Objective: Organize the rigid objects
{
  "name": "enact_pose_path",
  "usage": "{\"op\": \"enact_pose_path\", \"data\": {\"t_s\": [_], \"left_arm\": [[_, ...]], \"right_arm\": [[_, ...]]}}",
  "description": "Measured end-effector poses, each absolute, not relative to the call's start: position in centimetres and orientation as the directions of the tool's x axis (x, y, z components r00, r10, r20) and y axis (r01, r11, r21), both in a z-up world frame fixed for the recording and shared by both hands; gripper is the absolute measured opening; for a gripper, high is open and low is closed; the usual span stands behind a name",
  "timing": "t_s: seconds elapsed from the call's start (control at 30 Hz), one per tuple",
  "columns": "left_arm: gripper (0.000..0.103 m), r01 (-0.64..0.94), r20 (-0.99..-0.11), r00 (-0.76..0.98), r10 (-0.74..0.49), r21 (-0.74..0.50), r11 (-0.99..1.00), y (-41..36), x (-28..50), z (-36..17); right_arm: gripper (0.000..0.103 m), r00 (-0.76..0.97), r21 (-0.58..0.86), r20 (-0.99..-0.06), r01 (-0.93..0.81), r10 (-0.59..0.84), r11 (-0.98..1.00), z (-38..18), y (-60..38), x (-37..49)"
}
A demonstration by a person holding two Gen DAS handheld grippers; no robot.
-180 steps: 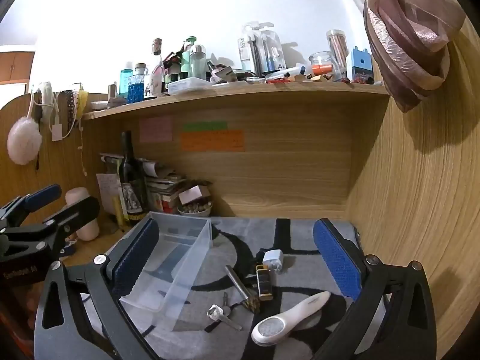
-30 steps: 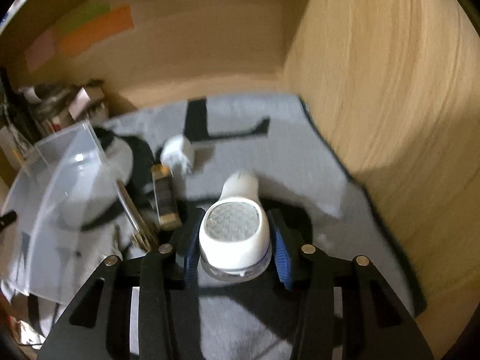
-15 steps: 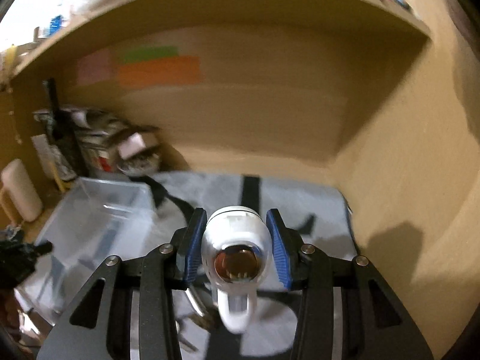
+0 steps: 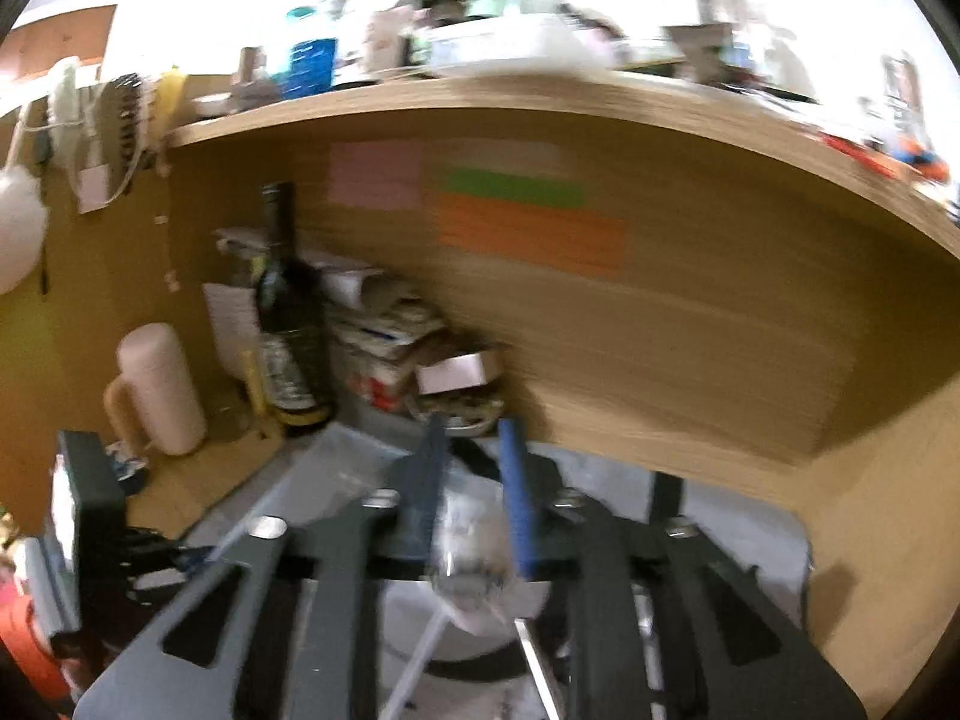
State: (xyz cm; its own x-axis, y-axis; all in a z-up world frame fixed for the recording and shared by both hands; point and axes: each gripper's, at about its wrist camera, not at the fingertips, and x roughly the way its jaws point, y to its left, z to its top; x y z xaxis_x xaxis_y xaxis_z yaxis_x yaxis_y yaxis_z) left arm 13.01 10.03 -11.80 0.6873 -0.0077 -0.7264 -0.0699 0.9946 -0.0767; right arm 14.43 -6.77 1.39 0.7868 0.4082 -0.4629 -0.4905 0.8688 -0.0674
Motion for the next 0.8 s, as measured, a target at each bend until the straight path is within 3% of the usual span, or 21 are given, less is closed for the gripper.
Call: {"op": "enact_pose_path", "data": {"t_s": [0.37, 0.4, 0.53, 0.8], "left_arm": [[0.007, -0.068, -0.723, 0.690, -0.009, -0.078, 0.995, 10.1, 13.1, -11.6], [0.007, -0.068, -0.724, 0.690, -0.009, -0.078, 0.995, 10.1, 13.2, -11.6], [0.007, -0.066, -0.725, 0.689, -0.011, -0.077, 0.995, 10.1, 13.3, -11.6], [0.007, -0.071, -0.727, 0.686, 0.002, -0.065, 0.995, 10.0, 13.4, -11.8]], "right_arm": [[0.014, 0.664, -0.052, -0.665, -0.498, 0.342, 0.866, -5.2, -5.8, 18.7], [0.016, 0.658, -0.035, -0.671, -0.488, 0.341, 0.872, -5.2, -6.8, 18.8], [0.046, 0.678, -0.026, -0.670, -0.430, 0.303, 0.903, -4.9, -9.5, 18.7], [0.047, 0.633, -0.034, -0.744, -0.356, 0.214, 0.934, -8.4, -12.8, 16.5]]}}
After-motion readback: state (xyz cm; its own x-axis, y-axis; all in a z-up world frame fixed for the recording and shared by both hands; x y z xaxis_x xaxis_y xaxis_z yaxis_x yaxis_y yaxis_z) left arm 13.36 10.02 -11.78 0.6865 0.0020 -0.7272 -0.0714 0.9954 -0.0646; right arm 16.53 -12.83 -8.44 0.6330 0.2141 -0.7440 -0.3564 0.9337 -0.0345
